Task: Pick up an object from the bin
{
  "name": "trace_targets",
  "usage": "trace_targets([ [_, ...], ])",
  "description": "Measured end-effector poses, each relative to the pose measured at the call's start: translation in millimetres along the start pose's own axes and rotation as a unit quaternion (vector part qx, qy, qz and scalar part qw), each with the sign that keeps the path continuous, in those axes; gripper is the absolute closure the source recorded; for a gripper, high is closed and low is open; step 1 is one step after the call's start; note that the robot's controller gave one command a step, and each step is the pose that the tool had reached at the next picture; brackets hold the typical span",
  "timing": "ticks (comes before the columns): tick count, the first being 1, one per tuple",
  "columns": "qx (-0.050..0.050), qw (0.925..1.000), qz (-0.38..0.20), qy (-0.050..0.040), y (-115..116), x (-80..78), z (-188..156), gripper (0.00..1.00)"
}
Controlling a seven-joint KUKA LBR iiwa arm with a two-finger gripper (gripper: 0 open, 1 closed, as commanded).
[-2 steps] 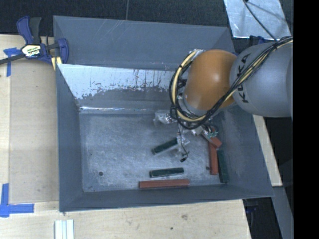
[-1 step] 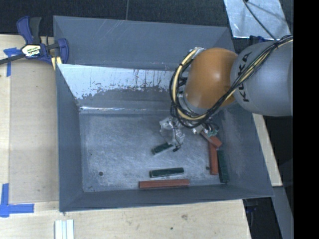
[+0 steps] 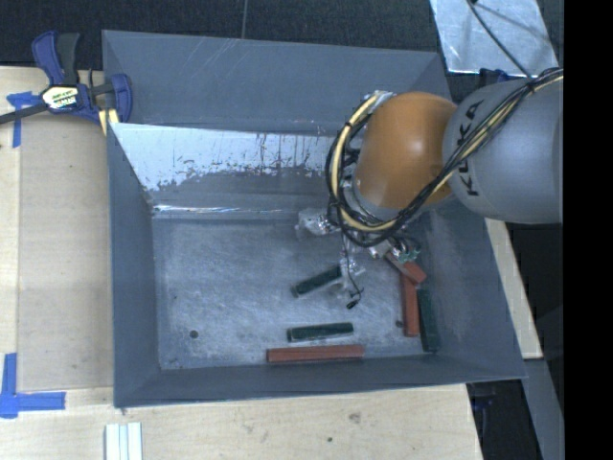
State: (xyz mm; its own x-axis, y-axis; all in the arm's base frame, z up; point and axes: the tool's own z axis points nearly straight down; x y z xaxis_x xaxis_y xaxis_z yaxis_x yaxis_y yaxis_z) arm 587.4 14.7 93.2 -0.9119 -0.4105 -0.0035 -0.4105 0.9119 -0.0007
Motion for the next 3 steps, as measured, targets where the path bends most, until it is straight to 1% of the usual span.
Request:
trace_targets([
  [1, 0.0, 0.9994, -0.035, 0.0011, 12.3, 2.0, 23.0, 0.0],
  [2, 0.0, 0.9994, -0.035, -0.0001, 12.1, 1.2, 22.0, 1.0],
  [3, 0.003, 0.9995, -0.03, -0.0043, -24.2, -10.4, -135.1, 1.0],
])
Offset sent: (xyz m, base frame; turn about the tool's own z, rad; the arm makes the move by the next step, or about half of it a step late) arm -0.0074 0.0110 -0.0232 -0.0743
